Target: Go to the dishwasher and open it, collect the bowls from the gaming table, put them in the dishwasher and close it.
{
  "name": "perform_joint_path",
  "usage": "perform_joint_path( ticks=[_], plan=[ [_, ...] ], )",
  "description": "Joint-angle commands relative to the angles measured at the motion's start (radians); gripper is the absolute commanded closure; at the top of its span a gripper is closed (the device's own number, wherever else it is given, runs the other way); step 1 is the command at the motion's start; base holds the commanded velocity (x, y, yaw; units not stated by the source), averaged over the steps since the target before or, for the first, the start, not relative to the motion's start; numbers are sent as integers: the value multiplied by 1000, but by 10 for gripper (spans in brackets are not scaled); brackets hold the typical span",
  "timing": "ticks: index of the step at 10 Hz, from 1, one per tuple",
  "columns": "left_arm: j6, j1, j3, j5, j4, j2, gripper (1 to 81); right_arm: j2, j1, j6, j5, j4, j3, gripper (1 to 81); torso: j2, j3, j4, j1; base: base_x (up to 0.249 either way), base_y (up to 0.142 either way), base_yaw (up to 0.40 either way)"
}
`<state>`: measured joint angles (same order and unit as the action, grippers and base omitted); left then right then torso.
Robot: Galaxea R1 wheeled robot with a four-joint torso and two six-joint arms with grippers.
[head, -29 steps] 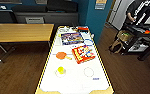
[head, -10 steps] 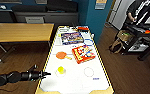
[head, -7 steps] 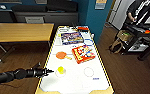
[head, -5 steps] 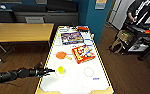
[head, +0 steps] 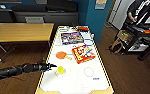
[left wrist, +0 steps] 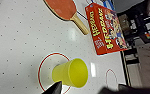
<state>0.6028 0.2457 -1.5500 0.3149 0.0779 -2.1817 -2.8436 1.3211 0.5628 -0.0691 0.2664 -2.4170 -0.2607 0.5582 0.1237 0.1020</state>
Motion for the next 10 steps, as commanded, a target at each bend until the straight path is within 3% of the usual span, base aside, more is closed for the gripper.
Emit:
perform_joint_path(
  ticks=[1, 6, 7, 10],
  plan=[
    [3, -145, -45, 20, 0, -13, 10, 10, -29, 2, 57, 5, 7, 811, 0, 0, 0, 0, 0, 0, 0],
    [-9, -144, -179, 12, -6, -132, 10, 8, -36, 2, 65, 5, 4, 811, 0, 0, 0, 0, 0, 0, 0],
    [-8, -144, -193, -2, -36, -150, 10, 7, -38, 3, 74, 4, 4, 811, 1, 0, 0, 0, 0, 0, 0],
    [-9, -144, -226, 4, -55, -193, 10, 7, -41, 3, 75, 4, 1, 811, 1, 0, 0, 0, 0, 0, 0]
  ],
)
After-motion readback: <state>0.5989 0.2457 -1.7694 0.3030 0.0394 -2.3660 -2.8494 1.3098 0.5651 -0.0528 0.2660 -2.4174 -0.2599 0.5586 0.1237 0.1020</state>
